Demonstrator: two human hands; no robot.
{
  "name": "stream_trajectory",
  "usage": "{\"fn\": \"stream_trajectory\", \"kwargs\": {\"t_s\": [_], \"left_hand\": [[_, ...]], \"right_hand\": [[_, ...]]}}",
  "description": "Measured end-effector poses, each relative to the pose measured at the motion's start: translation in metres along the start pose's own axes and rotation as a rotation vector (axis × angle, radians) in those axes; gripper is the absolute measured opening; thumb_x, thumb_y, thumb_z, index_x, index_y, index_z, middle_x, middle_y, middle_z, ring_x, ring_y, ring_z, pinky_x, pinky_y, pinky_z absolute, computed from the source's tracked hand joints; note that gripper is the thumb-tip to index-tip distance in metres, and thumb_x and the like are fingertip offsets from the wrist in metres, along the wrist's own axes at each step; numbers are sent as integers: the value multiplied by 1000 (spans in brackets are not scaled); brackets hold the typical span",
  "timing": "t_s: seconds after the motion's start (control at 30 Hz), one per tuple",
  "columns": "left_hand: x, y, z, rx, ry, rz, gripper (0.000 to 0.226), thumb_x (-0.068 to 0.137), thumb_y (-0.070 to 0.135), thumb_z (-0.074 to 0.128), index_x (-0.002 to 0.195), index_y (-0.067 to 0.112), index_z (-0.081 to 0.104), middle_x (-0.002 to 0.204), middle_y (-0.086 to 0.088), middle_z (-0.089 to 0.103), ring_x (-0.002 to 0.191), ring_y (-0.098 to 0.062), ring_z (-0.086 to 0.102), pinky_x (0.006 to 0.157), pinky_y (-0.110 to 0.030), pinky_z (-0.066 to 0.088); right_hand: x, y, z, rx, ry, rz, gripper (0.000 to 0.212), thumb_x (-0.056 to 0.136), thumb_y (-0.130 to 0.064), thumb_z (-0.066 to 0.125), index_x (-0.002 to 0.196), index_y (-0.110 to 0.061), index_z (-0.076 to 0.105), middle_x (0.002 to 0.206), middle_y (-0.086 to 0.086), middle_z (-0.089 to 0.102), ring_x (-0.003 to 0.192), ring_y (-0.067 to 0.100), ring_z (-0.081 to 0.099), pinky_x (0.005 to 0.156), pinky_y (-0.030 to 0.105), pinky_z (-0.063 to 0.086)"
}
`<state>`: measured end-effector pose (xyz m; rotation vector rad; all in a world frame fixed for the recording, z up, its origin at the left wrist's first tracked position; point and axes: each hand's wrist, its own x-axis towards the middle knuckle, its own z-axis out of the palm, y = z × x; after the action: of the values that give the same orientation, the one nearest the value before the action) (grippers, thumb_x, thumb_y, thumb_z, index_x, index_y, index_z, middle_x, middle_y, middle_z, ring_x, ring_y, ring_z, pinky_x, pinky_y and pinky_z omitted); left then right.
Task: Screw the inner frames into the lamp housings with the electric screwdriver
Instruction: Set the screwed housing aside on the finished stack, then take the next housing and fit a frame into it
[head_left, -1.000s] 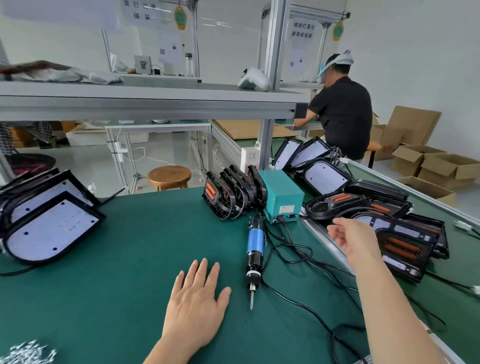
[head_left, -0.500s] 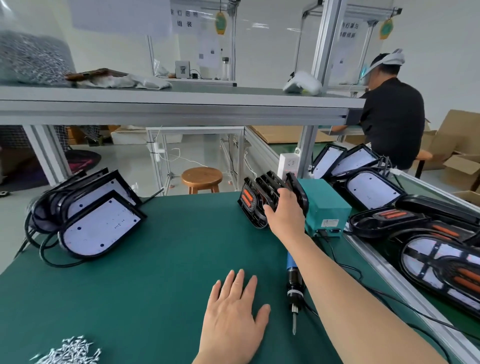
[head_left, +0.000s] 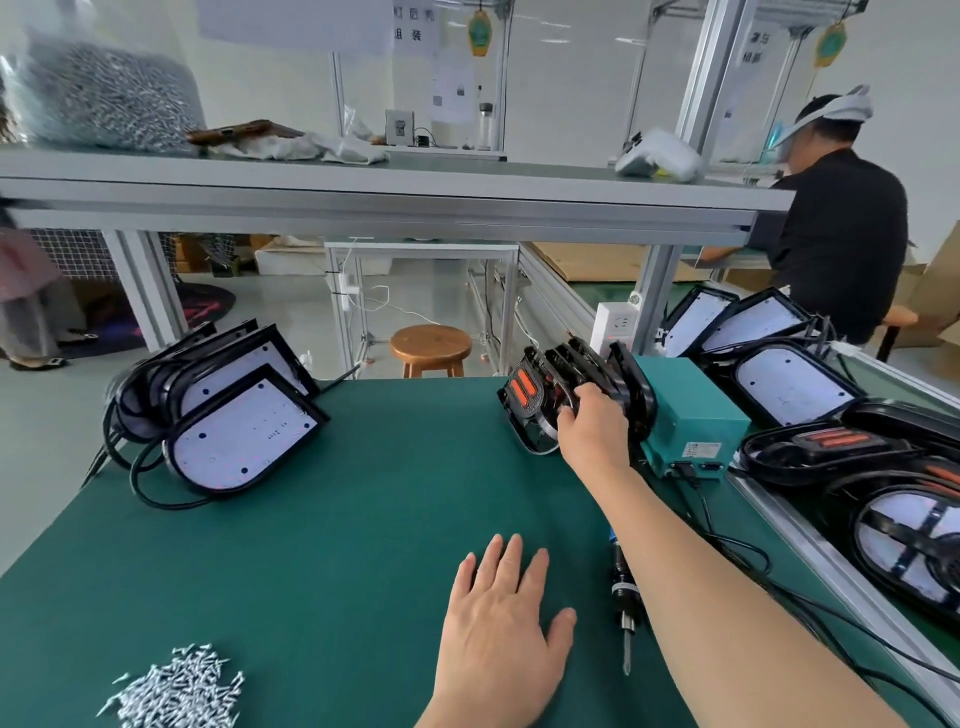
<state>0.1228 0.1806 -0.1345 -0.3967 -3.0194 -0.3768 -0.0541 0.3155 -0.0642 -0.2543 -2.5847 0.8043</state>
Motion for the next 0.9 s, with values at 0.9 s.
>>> {"fn": "stream_trajectory", "kwargs": {"t_s": [0.9], "left_hand": [[13,-92,-58,-1116,652,-793,48,96,0,44,141,18,42,145,5,26,93,2,50,70,-19,43]], "right_hand": [[-140,-25,46,446,-113,219,42,100,-29,56,135,-10,42,81,6,65,79,29,69,74,43,55]]}}
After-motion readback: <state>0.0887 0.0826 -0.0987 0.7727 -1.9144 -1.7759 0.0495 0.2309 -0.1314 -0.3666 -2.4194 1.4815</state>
